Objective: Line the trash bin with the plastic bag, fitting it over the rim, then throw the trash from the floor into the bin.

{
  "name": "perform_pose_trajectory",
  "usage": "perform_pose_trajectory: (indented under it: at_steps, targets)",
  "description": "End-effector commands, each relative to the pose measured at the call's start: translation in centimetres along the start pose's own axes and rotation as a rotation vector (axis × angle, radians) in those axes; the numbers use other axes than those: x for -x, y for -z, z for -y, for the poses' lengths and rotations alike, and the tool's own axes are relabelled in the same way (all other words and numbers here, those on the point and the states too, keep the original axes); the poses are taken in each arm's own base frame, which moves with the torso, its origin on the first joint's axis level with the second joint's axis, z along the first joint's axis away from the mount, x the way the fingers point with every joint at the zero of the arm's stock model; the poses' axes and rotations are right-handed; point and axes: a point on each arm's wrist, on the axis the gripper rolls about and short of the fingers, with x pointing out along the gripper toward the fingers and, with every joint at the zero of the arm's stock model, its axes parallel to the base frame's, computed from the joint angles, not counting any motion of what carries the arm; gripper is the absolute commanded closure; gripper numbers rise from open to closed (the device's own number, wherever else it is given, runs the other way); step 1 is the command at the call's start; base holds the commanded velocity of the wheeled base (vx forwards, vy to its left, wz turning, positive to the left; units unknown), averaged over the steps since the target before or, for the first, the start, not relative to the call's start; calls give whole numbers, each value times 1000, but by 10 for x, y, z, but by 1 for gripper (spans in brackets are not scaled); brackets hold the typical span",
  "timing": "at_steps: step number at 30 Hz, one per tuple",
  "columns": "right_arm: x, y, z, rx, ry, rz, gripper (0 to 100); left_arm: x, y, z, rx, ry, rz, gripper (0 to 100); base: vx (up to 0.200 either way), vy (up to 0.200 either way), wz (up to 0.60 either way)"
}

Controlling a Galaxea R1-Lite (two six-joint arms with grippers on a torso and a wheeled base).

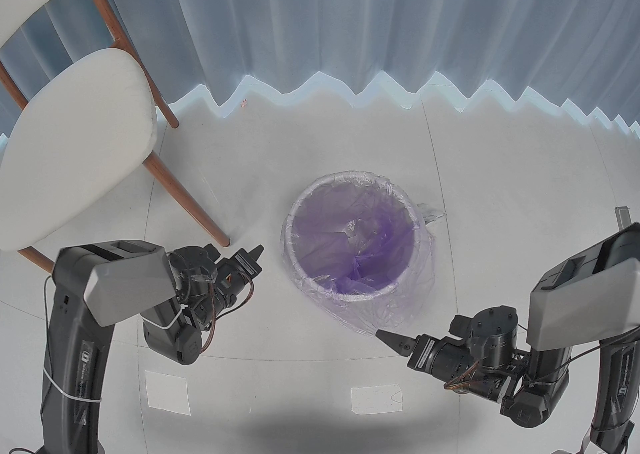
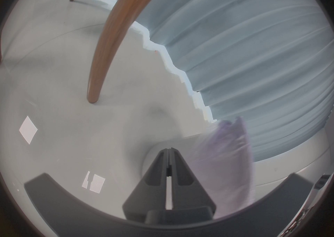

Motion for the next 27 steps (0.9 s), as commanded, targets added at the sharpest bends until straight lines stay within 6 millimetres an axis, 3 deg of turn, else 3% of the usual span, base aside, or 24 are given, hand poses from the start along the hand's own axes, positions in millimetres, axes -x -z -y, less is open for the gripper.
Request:
perform_pose_trajectory:
  at_steps: [1,6,7,8,11,16,18,19,22,27]
  targets:
    - [23,-38,-18,-32,-89,146,0,39,-37,65,-13,109,11,100,0,0,0]
    - [25,-62,-6,29,-43,241,0,70,-55,109,-68,221,16,100,0,0,0]
    - [25,-62,-6,29,-43,241,0,70,-55,109,-68,221,16,100,0,0,0]
    - [22,-80,6,94,4,306,0,82,-62,127,-155,262,40,100,0,0,0]
    - [10,-111,23,109,70,376,0,98,-70,139,-314,309,58,100,0,0,0]
    - [-11,-159,37,100,184,378,0,110,-80,158,-372,407,70,100,0,0,0]
    - [-11,-161,38,100,188,378,0,110,-81,158,-373,407,71,100,-200,0,0]
    - [-28,-188,40,113,226,372,0,112,-94,161,-396,465,74,100,-200,0,0]
    - [-44,-205,42,129,235,376,0,116,-99,160,-405,480,67,100,-200,0,0]
    - [-89,-235,69,228,287,374,0,120,-106,164,-410,486,95,100,0,0,0]
